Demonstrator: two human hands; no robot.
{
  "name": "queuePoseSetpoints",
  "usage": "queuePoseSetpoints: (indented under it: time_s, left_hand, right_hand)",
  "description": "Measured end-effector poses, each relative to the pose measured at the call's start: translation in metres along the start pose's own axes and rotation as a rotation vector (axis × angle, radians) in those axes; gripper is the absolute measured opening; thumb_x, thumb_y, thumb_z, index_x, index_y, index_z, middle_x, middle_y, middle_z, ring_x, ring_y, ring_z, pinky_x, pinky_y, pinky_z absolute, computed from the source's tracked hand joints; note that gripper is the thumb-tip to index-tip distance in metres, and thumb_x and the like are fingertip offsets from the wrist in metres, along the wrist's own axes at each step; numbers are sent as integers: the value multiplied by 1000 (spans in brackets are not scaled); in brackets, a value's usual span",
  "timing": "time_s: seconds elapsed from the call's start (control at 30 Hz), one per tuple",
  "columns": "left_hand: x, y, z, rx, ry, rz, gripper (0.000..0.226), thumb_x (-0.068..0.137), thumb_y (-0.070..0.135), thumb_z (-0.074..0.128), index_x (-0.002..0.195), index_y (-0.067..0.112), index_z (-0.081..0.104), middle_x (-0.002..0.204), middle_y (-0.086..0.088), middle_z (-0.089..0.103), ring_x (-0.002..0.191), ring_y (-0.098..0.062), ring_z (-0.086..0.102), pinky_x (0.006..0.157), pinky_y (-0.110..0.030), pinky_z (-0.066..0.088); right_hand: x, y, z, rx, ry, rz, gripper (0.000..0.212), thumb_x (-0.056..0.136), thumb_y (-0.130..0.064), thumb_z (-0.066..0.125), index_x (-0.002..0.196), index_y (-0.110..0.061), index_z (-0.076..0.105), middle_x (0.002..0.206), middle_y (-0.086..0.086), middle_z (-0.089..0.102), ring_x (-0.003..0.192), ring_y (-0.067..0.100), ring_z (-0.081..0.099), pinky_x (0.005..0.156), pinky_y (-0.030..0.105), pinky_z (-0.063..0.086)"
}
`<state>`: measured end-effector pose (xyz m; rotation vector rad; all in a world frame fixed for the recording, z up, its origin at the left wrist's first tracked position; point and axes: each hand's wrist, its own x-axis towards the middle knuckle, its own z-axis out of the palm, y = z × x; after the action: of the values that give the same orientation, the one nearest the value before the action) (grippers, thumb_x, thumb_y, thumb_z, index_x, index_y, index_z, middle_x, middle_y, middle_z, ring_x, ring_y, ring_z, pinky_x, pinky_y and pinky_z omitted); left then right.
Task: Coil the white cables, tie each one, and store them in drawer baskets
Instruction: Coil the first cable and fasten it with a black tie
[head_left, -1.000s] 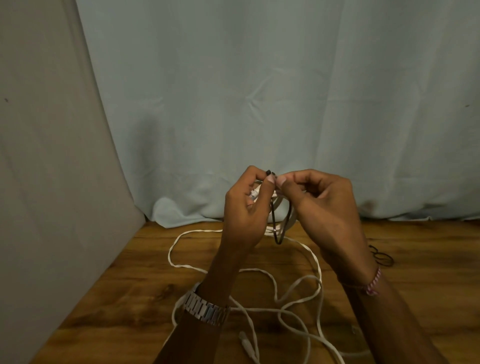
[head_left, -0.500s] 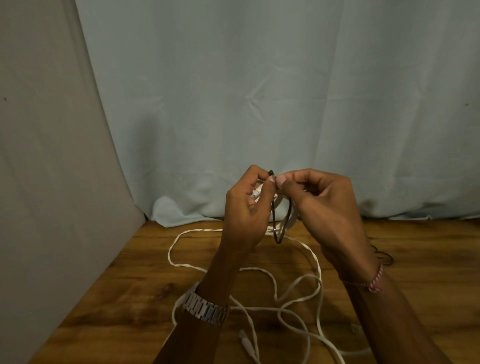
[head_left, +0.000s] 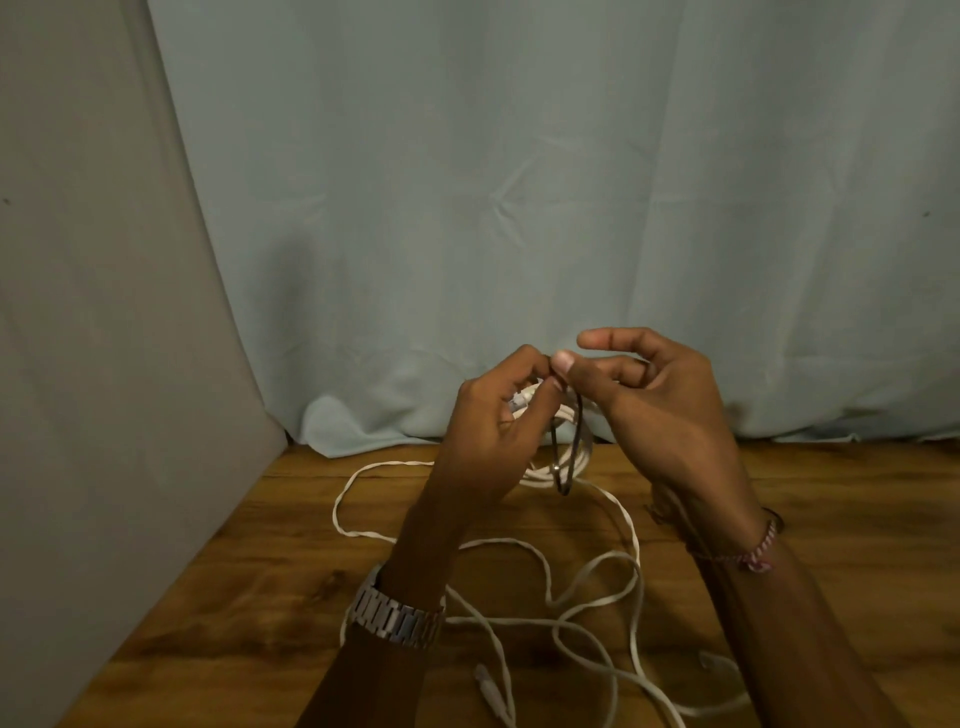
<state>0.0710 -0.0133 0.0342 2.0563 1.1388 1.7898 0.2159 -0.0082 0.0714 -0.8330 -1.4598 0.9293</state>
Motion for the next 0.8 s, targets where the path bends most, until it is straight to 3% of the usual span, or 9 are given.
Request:
queuePoseSetpoints:
  time_s: [0.07, 0.17, 0.23, 0.3, 0.4, 0.5, 0.67, 0.73, 0.8]
  left_hand:
    - [0, 1, -5, -6, -46, -15, 14, 102, 8, 54, 89, 7, 59, 67, 9, 56, 55, -5, 51, 55, -17, 40]
    - [1, -1, -14, 27, -144, -11, 11, 101, 10, 55, 92, 12, 63, 76, 4, 63, 67, -17, 59, 61, -33, 50]
    - [2, 0, -16, 45, -186, -6, 10, 100, 13, 56, 96, 14, 65, 80, 4, 65, 73, -22, 61, 65, -42, 52]
    - [1, 3, -16, 35, -193, -23, 10, 100, 14, 56, 96, 11, 65, 80, 2, 65, 74, -24, 61, 67, -46, 53]
    - [1, 4, -17, -29, -192, -67, 12, 101, 7, 55, 90, 8, 62, 73, 11, 60, 67, -7, 56, 65, -38, 53]
    - [1, 6, -20, -63, -236, -118, 17, 101, 8, 56, 86, 12, 60, 70, 13, 57, 63, -3, 55, 61, -29, 51]
    - [0, 7, -20, -98, -320, -157, 14, 100, 14, 60, 87, 10, 62, 72, -15, 60, 61, -23, 54, 55, -40, 47]
    - [-1, 7, -18, -124, -331, -166, 16, 100, 14, 59, 85, 16, 62, 69, -12, 57, 60, -23, 51, 57, -40, 45]
    - [-1, 7, -17, -155, -336, -187, 15, 100, 16, 59, 85, 15, 62, 65, -4, 53, 56, -22, 46, 56, -38, 41]
  right_hand:
    - [2, 0, -4, -82, -94, -2, 19, 85, -34, 78, 101, -25, 77, 83, -8, 79, 78, -2, 73, 64, 8, 50]
    - [4, 0, -10, -154, -166, -11, 8, 86, -34, 77, 88, -28, 82, 85, -12, 78, 86, 0, 71, 73, 17, 50]
    - [5, -1, -12, -102, -165, -22, 4, 84, -28, 79, 85, -25, 82, 85, -9, 78, 87, 2, 72, 75, 17, 50]
    - [6, -1, -11, 2, -154, 24, 4, 82, -23, 80, 85, -21, 82, 83, -8, 78, 81, -1, 71, 67, 11, 49]
    - [7, 3, -5, 135, -132, 153, 13, 77, -29, 82, 86, -20, 82, 79, -11, 75, 74, 6, 63, 61, 19, 46]
    - [9, 8, 2, 247, -107, 202, 13, 76, -31, 82, 86, -22, 82, 75, -12, 69, 74, 10, 53, 60, 25, 40]
    - [16, 12, -2, 441, 66, 160, 5, 87, -28, 77, 84, -24, 77, 75, -12, 63, 63, 5, 49, 52, 20, 39]
    - [18, 13, -6, 390, 122, 148, 7, 87, -34, 77, 88, -27, 76, 77, -12, 67, 67, 8, 51, 54, 22, 41]
    - [18, 12, -7, 304, 79, 147, 16, 84, -41, 77, 92, -28, 76, 79, -12, 72, 70, 9, 55, 55, 21, 44]
